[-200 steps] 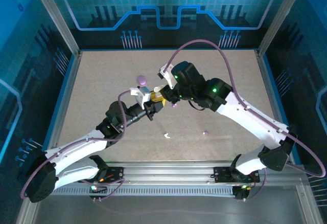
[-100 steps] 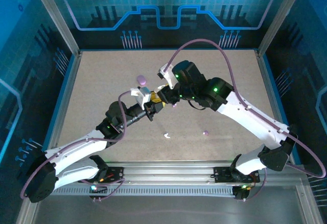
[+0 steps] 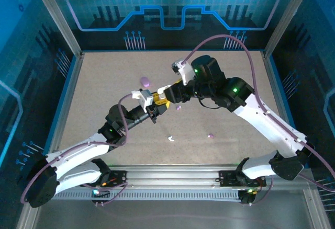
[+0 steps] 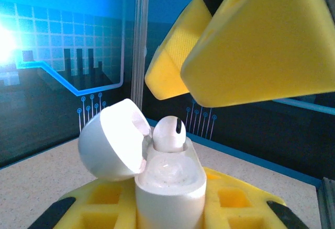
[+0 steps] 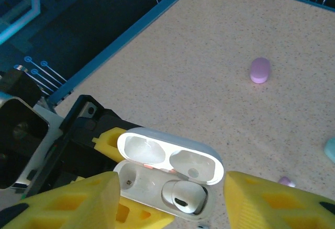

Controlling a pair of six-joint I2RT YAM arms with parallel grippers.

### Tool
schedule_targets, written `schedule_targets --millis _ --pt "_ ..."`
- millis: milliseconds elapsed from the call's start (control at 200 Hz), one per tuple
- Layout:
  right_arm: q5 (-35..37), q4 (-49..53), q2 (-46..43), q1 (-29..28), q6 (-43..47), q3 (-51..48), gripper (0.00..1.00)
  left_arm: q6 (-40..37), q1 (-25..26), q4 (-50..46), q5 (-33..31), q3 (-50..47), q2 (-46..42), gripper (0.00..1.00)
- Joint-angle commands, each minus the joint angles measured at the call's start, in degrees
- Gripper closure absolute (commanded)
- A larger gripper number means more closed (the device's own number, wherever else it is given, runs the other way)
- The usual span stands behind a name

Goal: Insert the wireless bluetooth earbuds into the charging case

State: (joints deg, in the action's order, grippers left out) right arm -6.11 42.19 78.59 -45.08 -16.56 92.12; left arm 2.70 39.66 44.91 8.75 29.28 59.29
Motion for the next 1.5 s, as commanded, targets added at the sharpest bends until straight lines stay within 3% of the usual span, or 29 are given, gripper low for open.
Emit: schedule_targets --millis 0,150,370,505,650,730,1131,1496 --pt "-2.70 -1.76 -1.65 1.07 -2.69 -0.58 0.46 -1.64 0.33 3.30 1.62 -0.91 -1.11 0.78" --pt "-0.90 -2.10 -4.11 3.12 -4.88 -1.83 0.49 -3.34 0.35 2.84 2.16 -1.59 -2.06 0.77" --pt "9.93 -5.19 -12.90 8.03 -11.19 -11.26 0.50 -4.11 0.33 -0.65 -2.80 -2.52 -5.67 0.77" --pt "5.35 -3.59 -14.87 13.34 -12.01 -17.92 0.48 -4.09 0.34 -0.83 -6.07 -3.67 -8.82 0.77" --pt "-1.79 4.86 -7.47 15.02 -9.94 -18.94 0.49 -5.33 0.33 -4.53 -7.34 -3.03 -12.94 0.77" --pt "-4.79 6.79 -2.01 13.38 -8.06 -19.54 0.50 -5.97 0.34 -7.00 -7.74 -2.29 -15.28 0.77" --pt "-0.84 8.09 21.27 -0.39 -1.17 -17.04 0.50 -8.40 0.34 -16.28 -8.32 1.55 -24.38 0.77" --pt "-0.57 9.29 33.09 -5.95 1.23 -10.76 0.52 -9.03 0.40 -17.48 -7.36 3.15 -25.41 0.77"
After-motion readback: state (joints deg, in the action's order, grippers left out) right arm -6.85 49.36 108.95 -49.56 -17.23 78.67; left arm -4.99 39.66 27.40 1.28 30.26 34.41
